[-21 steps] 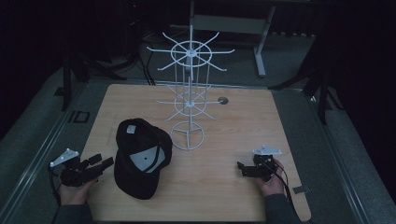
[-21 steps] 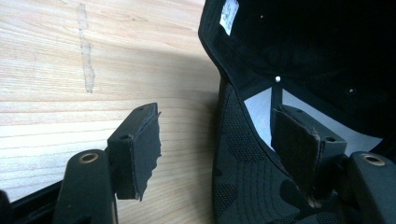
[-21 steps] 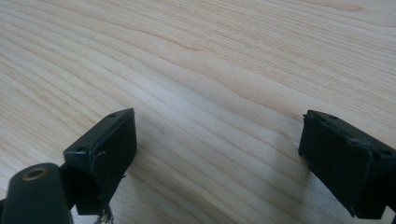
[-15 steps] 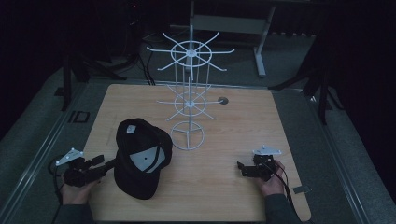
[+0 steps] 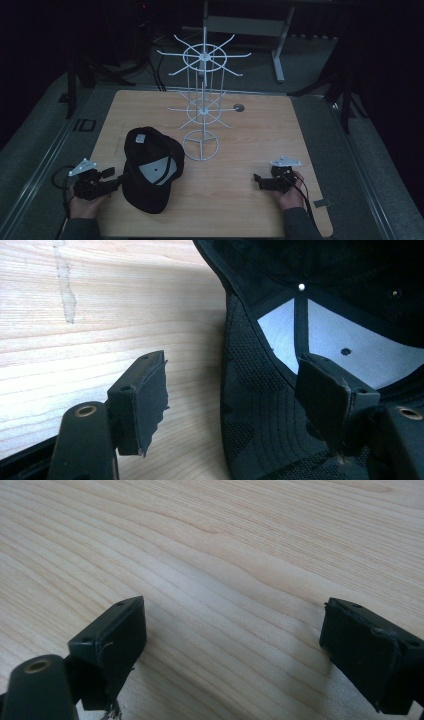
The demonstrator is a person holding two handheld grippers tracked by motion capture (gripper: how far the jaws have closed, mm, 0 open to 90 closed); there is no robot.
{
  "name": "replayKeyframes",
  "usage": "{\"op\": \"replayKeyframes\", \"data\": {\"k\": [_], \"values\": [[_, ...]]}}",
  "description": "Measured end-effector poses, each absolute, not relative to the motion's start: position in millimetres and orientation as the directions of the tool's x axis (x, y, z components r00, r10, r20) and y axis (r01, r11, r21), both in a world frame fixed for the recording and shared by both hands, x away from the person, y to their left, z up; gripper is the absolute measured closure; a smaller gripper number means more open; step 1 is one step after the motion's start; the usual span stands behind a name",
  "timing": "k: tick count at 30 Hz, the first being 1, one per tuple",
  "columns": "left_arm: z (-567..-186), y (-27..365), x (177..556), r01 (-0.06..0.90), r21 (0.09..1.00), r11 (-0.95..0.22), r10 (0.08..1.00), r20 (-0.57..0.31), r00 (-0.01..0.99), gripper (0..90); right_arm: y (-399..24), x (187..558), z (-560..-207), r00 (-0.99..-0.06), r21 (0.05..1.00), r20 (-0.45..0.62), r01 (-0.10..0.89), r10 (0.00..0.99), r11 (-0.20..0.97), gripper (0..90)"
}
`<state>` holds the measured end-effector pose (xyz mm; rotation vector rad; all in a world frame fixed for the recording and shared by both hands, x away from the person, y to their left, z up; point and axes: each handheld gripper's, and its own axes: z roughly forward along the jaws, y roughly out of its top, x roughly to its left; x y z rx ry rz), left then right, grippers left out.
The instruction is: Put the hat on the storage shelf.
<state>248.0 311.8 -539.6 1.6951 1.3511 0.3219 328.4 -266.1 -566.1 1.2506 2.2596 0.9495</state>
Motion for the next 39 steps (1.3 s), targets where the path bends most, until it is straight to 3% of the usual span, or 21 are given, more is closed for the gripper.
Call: {"op": "replayKeyframes", "data": {"k": [27,39], "values": [[-552.4,299.4,251.7,0.698,0.713,-0.069,0.836,-0.340,0.430,26.6,-266.1,328.4,-566.1,-0.528,0.719,-0.011,0.587,0.849,0.374,11.3],[-547.3,292.7,247.8,0.670,0.735,-0.107,0.803,-0.334,0.494,33.2,-266.2,328.4,-566.1,-0.528,0.719,-0.011,0.587,0.849,0.374,11.3]]}}
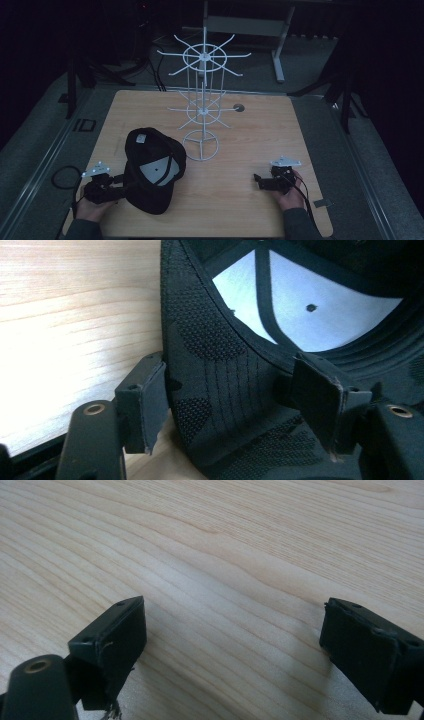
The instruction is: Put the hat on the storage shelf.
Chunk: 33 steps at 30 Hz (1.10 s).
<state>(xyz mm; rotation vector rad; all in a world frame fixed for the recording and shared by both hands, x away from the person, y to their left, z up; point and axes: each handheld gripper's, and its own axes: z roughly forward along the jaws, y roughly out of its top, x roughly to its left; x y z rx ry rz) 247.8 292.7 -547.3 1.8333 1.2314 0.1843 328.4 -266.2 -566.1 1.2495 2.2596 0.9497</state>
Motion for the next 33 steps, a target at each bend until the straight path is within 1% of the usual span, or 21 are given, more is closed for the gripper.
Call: {"op": "replayKeyframes", "data": {"k": [3,6,10,15,22,25,26,28,29,31,33], "values": [[-547.2,290.7,247.1,0.665,0.737,-0.120,0.791,-0.334,0.512,34.5,-266.2,328.4,-566.1,-0.528,0.719,-0.011,0.587,0.849,0.373,11.2],[-550.0,286.2,248.6,0.680,0.718,-0.153,0.785,-0.330,0.525,34.9,-266.2,328.4,-566.1,-0.528,0.718,-0.010,0.587,0.849,0.373,11.2],[-551.0,284.0,249.1,0.687,0.708,-0.162,0.774,-0.341,0.534,35.2,-266.2,328.4,-566.1,-0.528,0.719,-0.011,0.587,0.849,0.374,11.2],[-550.0,278.5,247.9,0.673,0.713,-0.194,0.745,-0.340,0.574,39.2,-266.2,328.4,-566.1,-0.528,0.718,-0.011,0.587,0.849,0.373,11.2],[-553.2,264.5,250.2,0.676,0.692,-0.252,0.696,-0.356,0.624,38.4,-266.2,328.4,-566.1,-0.528,0.719,-0.011,0.587,0.849,0.373,11.3],[-555.2,259.5,251.6,0.684,0.676,-0.274,0.671,-0.375,0.640,43.5,-266.2,328.4,-566.1,-0.528,0.719,-0.011,0.587,0.849,0.374,11.3],[-555.9,258.7,252.5,0.691,0.667,-0.278,0.665,-0.386,0.640,43.5,-266.2,328.4,-566.1,-0.528,0.719,-0.011,0.587,0.849,0.373,11.2],[-556.4,258.0,253.5,0.701,0.657,-0.277,0.656,-0.404,0.638,49.7,-266.2,328.4,-566.1,-0.528,0.719,-0.011,0.587,0.849,0.374,11.3],[-556.0,258.1,253.5,0.701,0.658,-0.276,0.653,-0.406,0.639,54.2,-266.1,328.4,-566.1,-0.527,0.718,-0.010,0.587,0.850,0.373,11.3],[-554.5,258.7,253.5,0.703,0.656,-0.274,0.658,-0.406,0.635,60.3,-266.1,328.4,-566.1,-0.527,0.718,-0.010,0.587,0.850,0.373,11.2],[-554.8,260.0,254.2,0.712,0.649,-0.268,0.669,-0.407,0.622,63.9,-266.1,328.4,-566.1,-0.527,0.718,-0.010,0.587,0.850,0.373,11.3]]}}
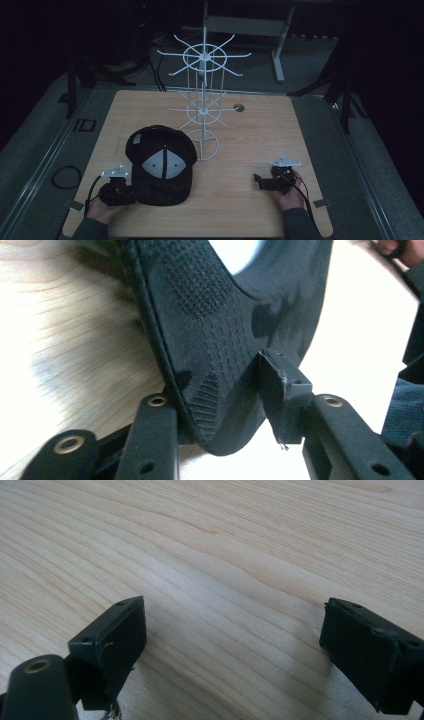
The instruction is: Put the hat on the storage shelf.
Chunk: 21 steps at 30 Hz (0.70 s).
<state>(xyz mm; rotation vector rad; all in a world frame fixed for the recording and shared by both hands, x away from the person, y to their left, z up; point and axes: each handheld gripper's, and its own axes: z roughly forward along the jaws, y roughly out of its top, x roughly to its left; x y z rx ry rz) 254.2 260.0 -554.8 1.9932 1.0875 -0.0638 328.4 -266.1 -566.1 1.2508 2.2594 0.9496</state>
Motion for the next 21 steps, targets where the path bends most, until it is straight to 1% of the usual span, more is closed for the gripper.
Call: {"op": "replayKeyframes", "data": {"k": [4,6,7,14,16,21], "values": [[-555.9,264.4,255.7,0.735,0.634,-0.239,0.707,-0.405,0.579,67.6,-266.1,328.4,-566.1,-0.527,0.718,-0.010,0.587,0.850,0.373,11.3],[-555.3,265.7,256.0,0.741,0.634,-0.220,0.725,-0.403,0.559,68.1,-266.1,328.4,-566.1,-0.528,0.719,-0.011,0.587,0.849,0.373,11.3],[-554.5,266.1,256.0,0.741,0.636,-0.214,0.730,-0.399,0.554,69.9,-266.1,328.3,-566.1,-0.527,0.718,-0.010,0.587,0.850,0.373,11.2],[-547.1,265.0,256.6,0.716,0.678,-0.168,0.730,-0.402,0.552,75.6,-266.1,328.4,-566.1,-0.528,0.719,-0.011,0.587,0.849,0.373,11.2],[-541.9,265.9,258.9,0.700,0.702,-0.130,0.743,-0.398,0.537,76.8,-266.2,328.4,-566.1,-0.528,0.719,-0.011,0.586,0.849,0.374,11.2],[-542.2,270.1,261.2,0.709,0.700,-0.089,0.755,-0.417,0.507,79.3,-266.2,328.4,-566.1,-0.528,0.719,-0.011,0.587,0.849,0.374,11.2]]}}
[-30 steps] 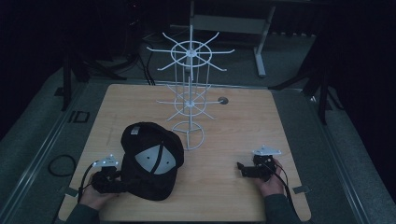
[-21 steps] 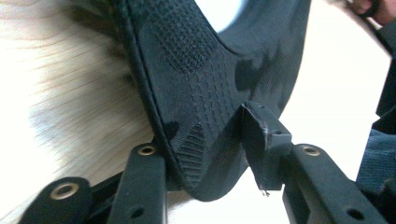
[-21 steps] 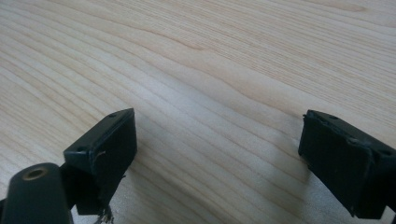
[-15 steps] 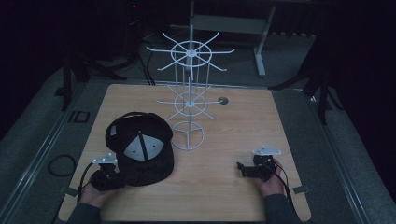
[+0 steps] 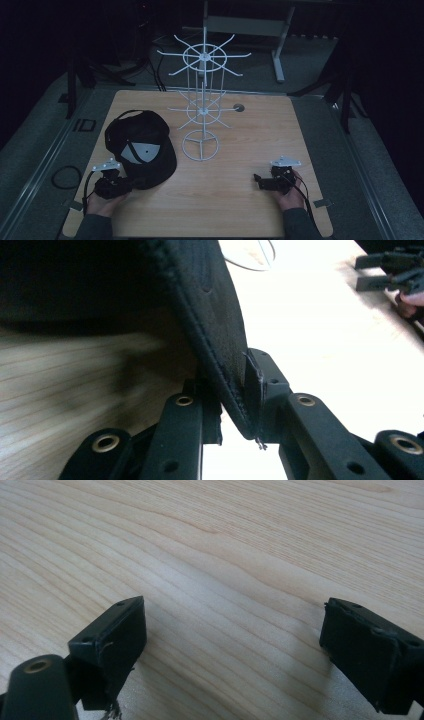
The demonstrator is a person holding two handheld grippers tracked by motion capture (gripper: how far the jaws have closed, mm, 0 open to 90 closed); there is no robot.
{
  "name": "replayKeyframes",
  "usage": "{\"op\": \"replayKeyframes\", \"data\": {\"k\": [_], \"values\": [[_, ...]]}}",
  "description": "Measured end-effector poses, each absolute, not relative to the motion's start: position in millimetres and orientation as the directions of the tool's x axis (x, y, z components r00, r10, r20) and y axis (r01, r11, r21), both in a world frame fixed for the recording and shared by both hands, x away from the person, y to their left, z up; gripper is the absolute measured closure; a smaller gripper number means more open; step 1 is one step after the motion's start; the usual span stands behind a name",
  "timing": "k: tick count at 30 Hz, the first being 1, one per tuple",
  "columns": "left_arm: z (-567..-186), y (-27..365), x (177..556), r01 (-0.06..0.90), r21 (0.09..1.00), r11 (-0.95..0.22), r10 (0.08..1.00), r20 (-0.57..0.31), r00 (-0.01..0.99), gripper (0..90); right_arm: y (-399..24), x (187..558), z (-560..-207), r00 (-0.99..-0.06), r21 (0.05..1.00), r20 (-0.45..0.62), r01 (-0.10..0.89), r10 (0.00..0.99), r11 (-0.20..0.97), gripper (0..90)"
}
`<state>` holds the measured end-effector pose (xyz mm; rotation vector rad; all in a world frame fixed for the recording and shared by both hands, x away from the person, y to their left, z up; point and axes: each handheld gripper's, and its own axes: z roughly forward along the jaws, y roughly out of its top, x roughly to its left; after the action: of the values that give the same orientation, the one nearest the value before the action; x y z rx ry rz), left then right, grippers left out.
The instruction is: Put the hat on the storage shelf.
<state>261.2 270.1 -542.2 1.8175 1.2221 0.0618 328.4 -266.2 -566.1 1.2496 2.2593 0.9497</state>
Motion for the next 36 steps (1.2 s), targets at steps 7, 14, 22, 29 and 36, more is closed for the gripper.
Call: {"op": "replayKeyframes", "data": {"k": [7,14,22,29,36], "values": [[-535.4,278.2,259.7,0.687,0.726,-0.024,0.794,-0.404,0.455,85.5,-266.1,328.3,-566.1,-0.527,0.718,-0.010,0.588,0.850,0.373,11.2],[-533.9,276.9,260.5,0.686,0.728,-0.005,0.809,-0.400,0.430,85.9,-266.1,328.4,-566.1,-0.527,0.718,-0.010,0.587,0.850,0.373,11.2],[-529.4,275.1,261.8,0.675,0.738,0.008,0.833,-0.378,0.403,86.1,-266.2,328.4,-566.1,-0.528,0.719,-0.011,0.587,0.849,0.374,11.2],[-525.6,274.3,263.1,0.663,0.749,0.019,0.841,-0.370,0.395,86.1,-266.2,328.4,-566.1,-0.527,0.718,-0.010,0.587,0.850,0.373,11.3],[-519.5,277.4,265.1,0.646,0.763,0.025,0.851,-0.356,0.387,86.1,-266.2,328.4,-566.1,-0.528,0.718,-0.011,0.587,0.849,0.374,11.3]]}}
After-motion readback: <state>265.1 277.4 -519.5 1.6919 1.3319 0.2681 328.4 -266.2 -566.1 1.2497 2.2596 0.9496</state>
